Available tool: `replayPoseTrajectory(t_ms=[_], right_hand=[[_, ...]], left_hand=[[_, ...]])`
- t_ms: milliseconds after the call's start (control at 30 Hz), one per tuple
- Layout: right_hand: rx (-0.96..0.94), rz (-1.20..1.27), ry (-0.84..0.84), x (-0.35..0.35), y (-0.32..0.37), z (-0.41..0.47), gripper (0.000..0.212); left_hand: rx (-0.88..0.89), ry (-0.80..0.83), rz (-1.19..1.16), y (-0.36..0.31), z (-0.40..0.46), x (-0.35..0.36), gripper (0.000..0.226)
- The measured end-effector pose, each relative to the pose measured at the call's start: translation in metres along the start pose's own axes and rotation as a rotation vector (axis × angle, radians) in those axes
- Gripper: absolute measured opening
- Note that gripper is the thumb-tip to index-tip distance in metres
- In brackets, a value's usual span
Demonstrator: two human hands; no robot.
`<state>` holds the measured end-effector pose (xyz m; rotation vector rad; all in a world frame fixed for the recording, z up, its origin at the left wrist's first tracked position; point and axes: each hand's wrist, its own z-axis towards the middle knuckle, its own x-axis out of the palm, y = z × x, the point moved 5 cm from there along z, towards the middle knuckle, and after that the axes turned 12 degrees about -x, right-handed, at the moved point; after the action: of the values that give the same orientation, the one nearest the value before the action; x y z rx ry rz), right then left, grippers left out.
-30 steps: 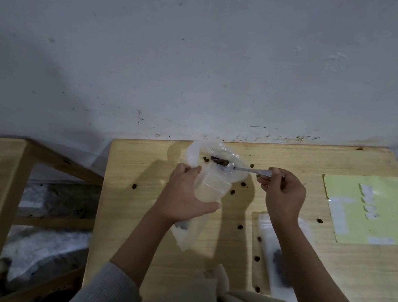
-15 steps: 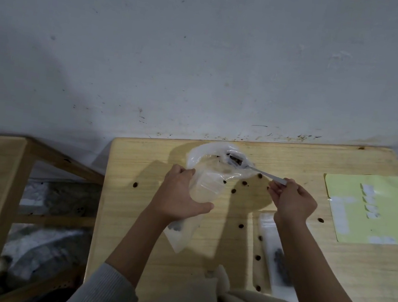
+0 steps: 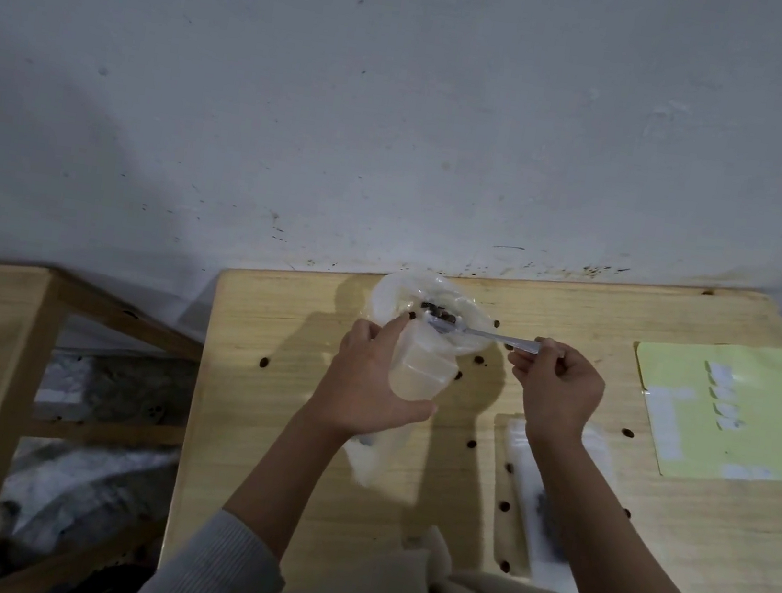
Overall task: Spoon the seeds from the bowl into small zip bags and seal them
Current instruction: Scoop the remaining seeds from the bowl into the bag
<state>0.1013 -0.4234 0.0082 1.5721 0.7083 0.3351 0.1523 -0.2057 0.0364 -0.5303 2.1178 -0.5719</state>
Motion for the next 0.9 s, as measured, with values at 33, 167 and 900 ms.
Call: replayPoseTrajectory(t_ms=[33,167,900], right_hand=[[-0.004,-0.011,-0.013,-0.001,0.0,0.0,0.018],[0.005,-0.029,-0.06,-0.003,0.0,-0.002,0.024],[0.214,0.062,-0.158,-0.007,-0.001,0.009,0.018]], left_hand=[[-0.009,0.011,-0.01,0.001,-0.001,0.001,0.108],[-0.056,0.101,-0.008,0.005,-0.005,0.013,0.113],[-0.125,0.13,-0.2,0.012,-0.002,0.021,0.058]])
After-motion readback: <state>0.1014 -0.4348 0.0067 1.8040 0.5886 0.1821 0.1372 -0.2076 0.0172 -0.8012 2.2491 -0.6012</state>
